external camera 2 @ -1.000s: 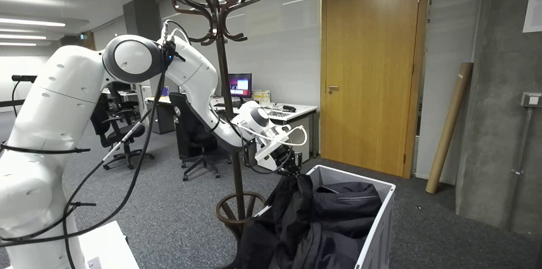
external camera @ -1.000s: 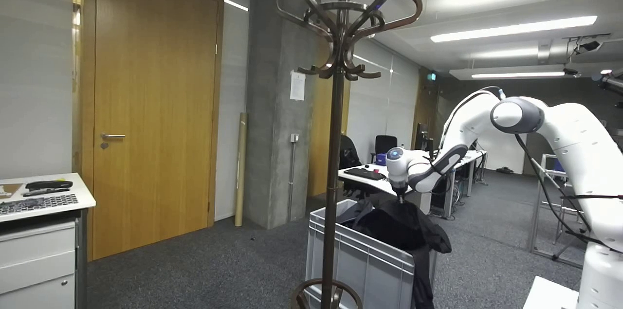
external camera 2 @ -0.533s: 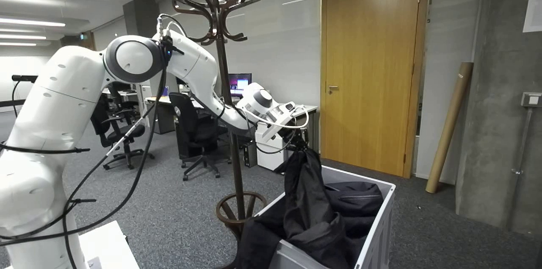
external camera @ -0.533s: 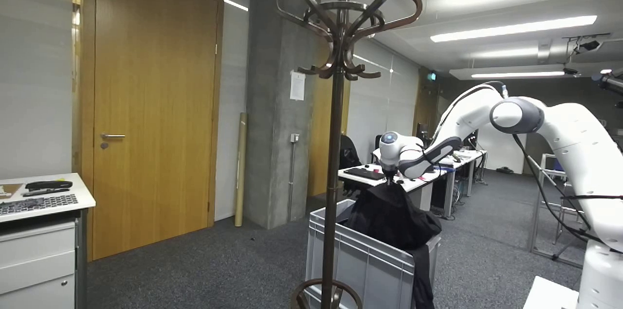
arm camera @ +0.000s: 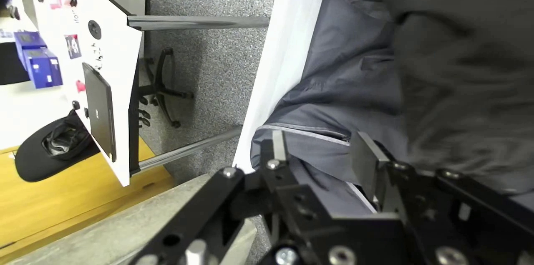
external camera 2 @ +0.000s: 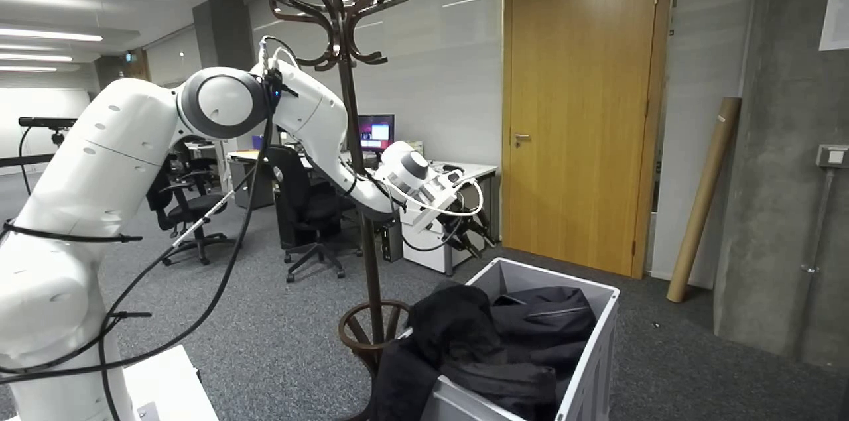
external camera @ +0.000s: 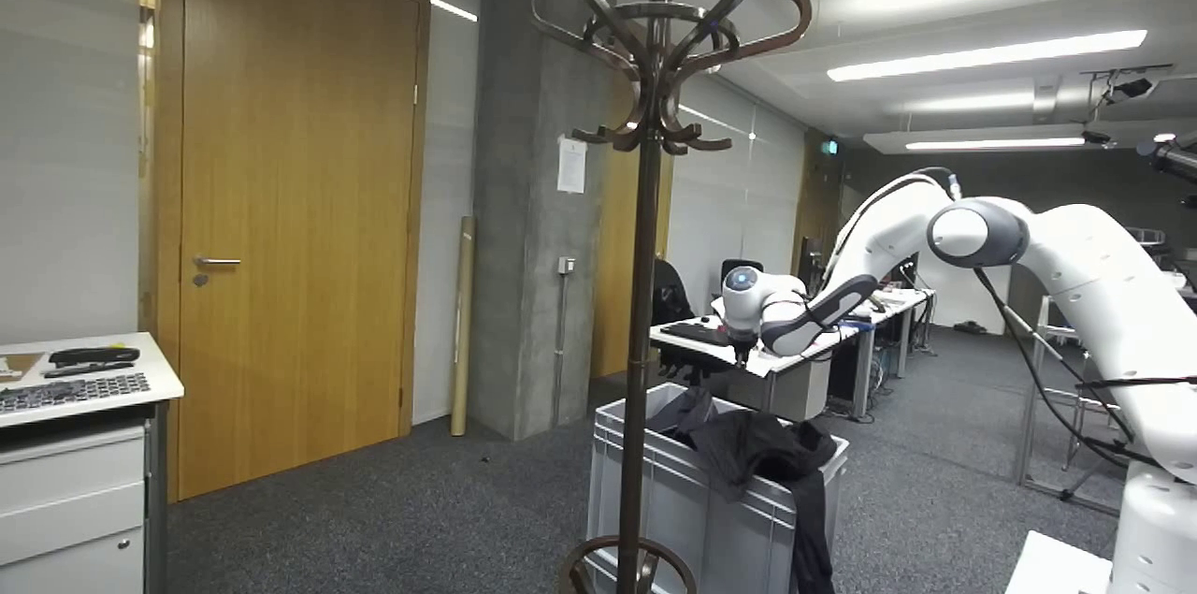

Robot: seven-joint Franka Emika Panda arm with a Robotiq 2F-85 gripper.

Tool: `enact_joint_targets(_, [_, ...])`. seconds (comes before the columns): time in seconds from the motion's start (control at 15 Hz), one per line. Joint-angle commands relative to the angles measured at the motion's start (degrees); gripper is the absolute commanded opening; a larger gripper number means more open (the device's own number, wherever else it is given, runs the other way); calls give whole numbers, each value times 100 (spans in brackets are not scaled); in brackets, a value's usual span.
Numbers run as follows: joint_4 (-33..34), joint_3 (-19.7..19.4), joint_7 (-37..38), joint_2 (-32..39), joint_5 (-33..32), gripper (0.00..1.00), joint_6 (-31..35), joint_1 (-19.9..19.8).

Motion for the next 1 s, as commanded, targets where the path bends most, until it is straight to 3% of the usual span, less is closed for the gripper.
enact_joint_targets(0.0, [-322,-146,466,-97,-270,81,463,86])
enact_joint_targets(0.13, [-649,-98,535,-198,-213,96,758,63])
enact_joint_targets(0.2, [-847,-89,528,-254,-216,99,907,71])
enact_joint_targets(0.6, [-2183,141,-80,-541,-80,100,2104,-15])
enact_joint_targets(0.73, [-2483,357,-260,-578,-40,100,2210,-103])
enact_joint_targets(0.93, [-2660,440,-136,-610,-81,100,1811,131])
